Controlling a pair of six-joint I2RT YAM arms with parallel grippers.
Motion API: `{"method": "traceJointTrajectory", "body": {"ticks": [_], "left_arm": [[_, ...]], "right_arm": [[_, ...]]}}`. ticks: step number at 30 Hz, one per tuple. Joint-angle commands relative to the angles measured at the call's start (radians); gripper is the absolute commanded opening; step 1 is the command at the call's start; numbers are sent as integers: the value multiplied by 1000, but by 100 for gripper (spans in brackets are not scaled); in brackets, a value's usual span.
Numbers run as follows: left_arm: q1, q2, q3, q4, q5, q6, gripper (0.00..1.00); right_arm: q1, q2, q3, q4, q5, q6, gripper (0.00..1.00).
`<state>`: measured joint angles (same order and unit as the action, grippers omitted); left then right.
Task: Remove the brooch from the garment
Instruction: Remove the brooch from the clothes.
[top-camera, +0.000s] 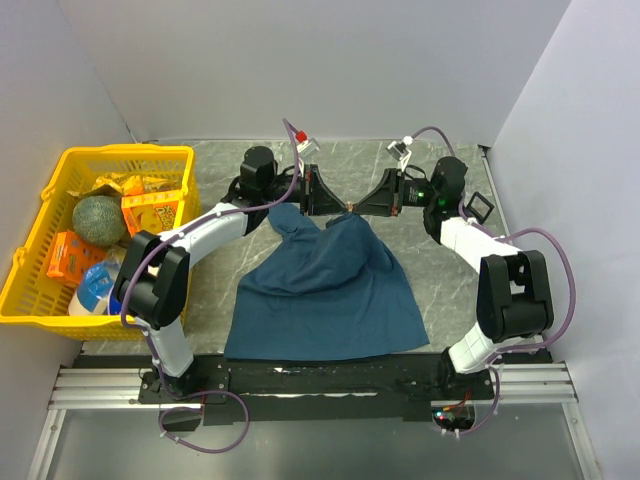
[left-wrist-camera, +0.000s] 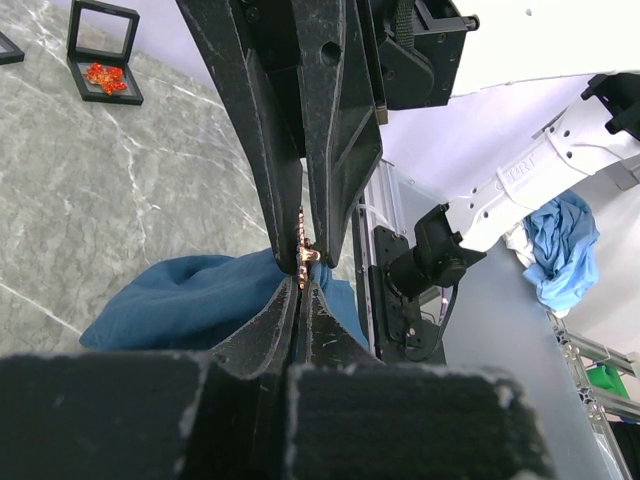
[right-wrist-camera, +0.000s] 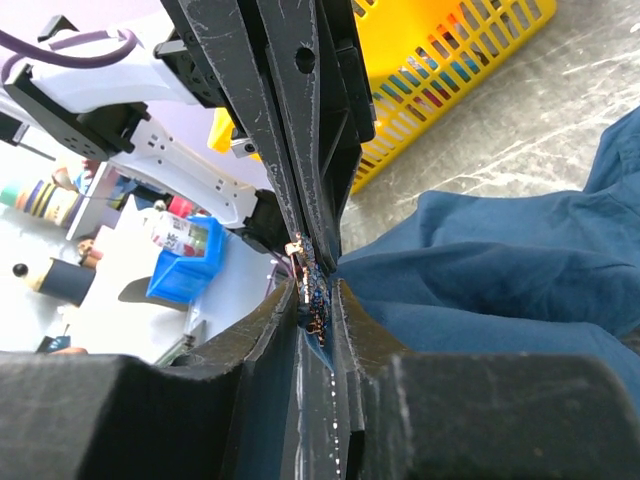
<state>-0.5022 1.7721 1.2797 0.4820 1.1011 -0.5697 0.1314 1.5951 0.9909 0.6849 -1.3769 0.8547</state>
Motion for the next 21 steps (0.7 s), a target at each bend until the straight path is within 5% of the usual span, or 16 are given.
{"method": "traceJointTrajectory", "body": {"ticks": [1, 21], "left_arm": [[-2, -36, 7, 58, 17, -12, 1], [-10, -34, 10, 37, 17, 11, 1]], "right_arm": [[4, 16, 6, 123, 13, 55, 27], [2, 57, 9, 186, 25, 156, 25]]}}
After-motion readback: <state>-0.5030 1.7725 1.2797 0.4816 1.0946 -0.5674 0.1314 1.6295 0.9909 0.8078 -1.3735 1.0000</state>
